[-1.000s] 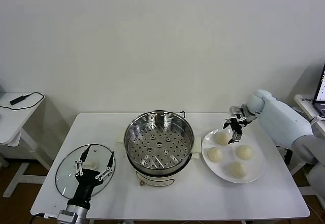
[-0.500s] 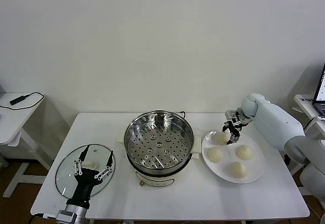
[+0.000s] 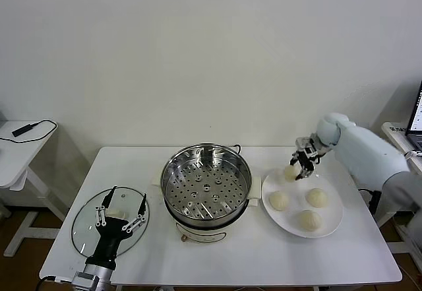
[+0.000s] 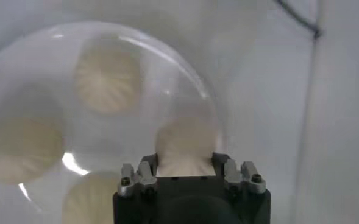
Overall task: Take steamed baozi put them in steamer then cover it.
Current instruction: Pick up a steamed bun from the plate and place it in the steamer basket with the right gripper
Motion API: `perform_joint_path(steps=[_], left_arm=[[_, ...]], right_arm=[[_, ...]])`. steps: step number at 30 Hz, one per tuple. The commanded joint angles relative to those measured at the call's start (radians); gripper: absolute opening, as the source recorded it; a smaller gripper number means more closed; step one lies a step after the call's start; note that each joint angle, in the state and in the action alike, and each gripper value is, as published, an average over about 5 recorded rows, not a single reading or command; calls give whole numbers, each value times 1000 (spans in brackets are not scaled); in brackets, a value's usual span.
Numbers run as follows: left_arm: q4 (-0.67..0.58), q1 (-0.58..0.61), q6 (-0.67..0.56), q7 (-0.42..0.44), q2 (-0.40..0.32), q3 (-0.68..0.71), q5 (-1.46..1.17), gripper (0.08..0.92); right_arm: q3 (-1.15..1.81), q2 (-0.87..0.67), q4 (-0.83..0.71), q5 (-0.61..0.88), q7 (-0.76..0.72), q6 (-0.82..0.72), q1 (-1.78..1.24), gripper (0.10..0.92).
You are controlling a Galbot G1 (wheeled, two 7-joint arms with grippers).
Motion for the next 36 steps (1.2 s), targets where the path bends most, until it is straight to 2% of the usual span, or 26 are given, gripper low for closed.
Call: perform_joint_path(steps=[1,6,13,21,36], left_arm=[[-5,4,-2,-1,0,1,-1,823],[-11,8,-3,-1,-3,2,-1,823],[-20,14,-4,-2,-6,-2,-1,823],[-19,17,-6,-4,-7,-7,-3,823],[-10,8,-9,-6,-3,-8,-9,823]], right_arm=[[-208,9,293,104,-32,184,353,650],[-280,100,395,112,-36,260,469,653],[-328,232,437,60,-43,313,456,653],[-330,348,394,-29,-28,313,309,653],[-306,428,234,-142,3,289,159,653]])
